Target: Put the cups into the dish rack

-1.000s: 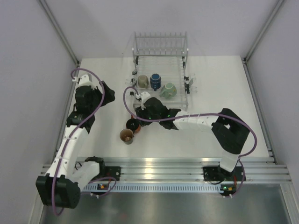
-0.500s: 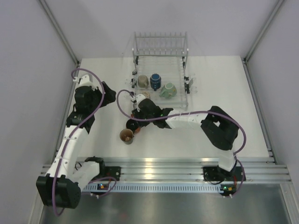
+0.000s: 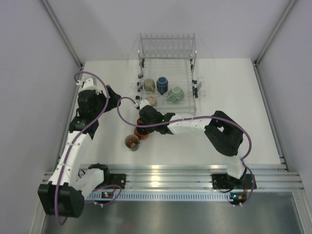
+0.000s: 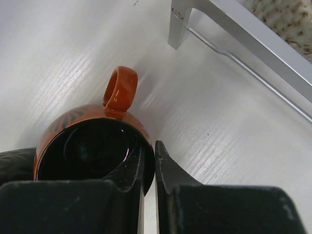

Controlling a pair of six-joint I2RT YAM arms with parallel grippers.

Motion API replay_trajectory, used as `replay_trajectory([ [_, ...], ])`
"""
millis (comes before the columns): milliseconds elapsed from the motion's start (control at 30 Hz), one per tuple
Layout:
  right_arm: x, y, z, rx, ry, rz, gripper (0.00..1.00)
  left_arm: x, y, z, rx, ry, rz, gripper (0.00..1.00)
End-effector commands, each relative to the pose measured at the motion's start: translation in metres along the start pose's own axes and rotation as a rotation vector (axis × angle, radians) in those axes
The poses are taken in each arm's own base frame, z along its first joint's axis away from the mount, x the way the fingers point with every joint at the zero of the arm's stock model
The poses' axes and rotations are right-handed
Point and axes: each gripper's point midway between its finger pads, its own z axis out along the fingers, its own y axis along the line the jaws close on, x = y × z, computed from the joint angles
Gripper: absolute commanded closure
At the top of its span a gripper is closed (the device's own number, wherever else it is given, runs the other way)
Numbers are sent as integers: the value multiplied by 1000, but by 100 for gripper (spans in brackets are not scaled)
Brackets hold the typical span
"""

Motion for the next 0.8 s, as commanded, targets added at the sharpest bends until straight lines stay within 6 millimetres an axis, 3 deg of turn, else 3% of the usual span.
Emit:
replay_trajectory([
  [0, -8, -16, -12, 102, -23, -4, 100, -10, -6, 0, 30, -29, -7, 10],
  [233, -11, -43, -47, 180, -91, 40, 100, -21, -21, 7, 90, -35, -30, 10],
  [300, -30, -53, -73, 181, -161, 86, 100, -23, -31, 11, 135, -29, -39, 10],
  [333, -25, -59, -80, 183, -170, 95, 100, -27, -38, 11, 164, -33, -54, 10],
  [367, -42, -66, -103, 175, -236, 129, 100, -32, -45, 13, 196, -47, -62, 10],
  [433, -44, -77, -123, 177, -280, 155, 100, -38, -66, 10, 302, -40, -95, 10],
  [467, -60, -88, -150, 175, -352, 191, 100, -43, -77, 11, 354, -45, -105, 10],
  [533, -63, -98, -173, 174, -404, 212, 100, -50, -102, 2, 484, -29, -149, 10],
  [567, -75, -109, -201, 172, -482, 243, 100, -52, -110, 2, 525, -22, -163, 10],
  [600, -78, -113, -213, 163, -510, 251, 100, -62, -121, -3, 582, -48, -165, 10],
  [633, -83, -125, -237, 166, -570, 278, 100, -59, -133, -9, 657, -7, -198, 10],
  [700, -86, -135, -259, 154, -623, 293, 100, -70, -154, -23, 760, -11, -228, 10],
  [733, -89, -148, -280, 167, -679, 318, 100, -69, -161, -28, 805, 7, -236, 10],
  [767, -90, -151, -289, 157, -699, 323, 100, -66, -171, -33, 846, 22, -245, 9],
])
